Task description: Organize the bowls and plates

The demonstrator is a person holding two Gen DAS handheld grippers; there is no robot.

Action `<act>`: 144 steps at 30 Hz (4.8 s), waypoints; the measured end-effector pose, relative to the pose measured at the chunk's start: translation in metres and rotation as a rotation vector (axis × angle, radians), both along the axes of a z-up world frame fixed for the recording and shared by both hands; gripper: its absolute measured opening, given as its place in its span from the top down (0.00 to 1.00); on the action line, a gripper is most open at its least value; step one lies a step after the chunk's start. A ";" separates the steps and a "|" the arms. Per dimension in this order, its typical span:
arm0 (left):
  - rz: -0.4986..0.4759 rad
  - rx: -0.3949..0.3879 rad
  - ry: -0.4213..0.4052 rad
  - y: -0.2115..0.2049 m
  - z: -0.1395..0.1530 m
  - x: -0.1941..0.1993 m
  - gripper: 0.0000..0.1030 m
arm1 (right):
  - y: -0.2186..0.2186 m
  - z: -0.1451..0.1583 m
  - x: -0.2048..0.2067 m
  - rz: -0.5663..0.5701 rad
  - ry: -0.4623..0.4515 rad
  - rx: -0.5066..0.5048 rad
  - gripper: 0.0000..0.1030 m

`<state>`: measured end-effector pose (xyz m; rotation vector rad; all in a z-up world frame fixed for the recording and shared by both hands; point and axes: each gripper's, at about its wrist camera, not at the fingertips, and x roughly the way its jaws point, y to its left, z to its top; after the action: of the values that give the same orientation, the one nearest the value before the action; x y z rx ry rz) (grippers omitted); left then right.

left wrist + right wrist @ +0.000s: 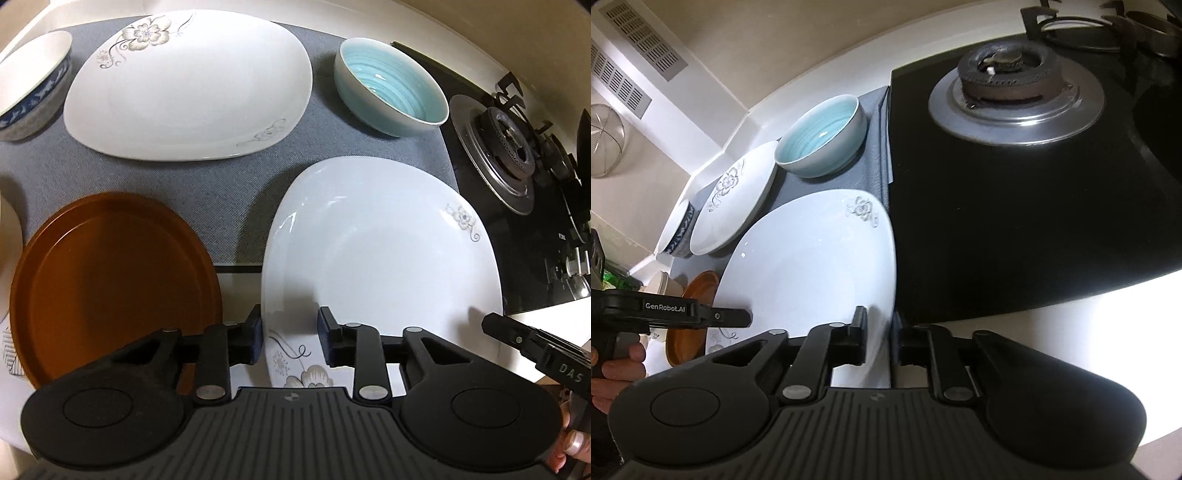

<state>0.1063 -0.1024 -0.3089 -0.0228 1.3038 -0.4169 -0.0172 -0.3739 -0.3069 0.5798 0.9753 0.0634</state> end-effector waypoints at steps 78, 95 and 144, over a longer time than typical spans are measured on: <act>0.100 -0.196 -0.001 0.140 0.057 0.128 0.69 | 0.136 0.086 0.124 -0.017 -0.039 0.007 0.78; 0.200 -0.081 -0.049 0.132 0.040 0.159 0.69 | 0.135 0.029 0.182 0.123 0.000 0.029 0.78; 0.054 -0.134 0.008 0.134 0.009 0.153 0.66 | 0.143 0.009 0.171 -0.027 0.005 0.023 0.60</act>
<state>0.2590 0.0313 -0.2999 -0.1718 1.2788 -0.4576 0.1537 -0.2309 -0.2983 0.6150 0.9722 0.0490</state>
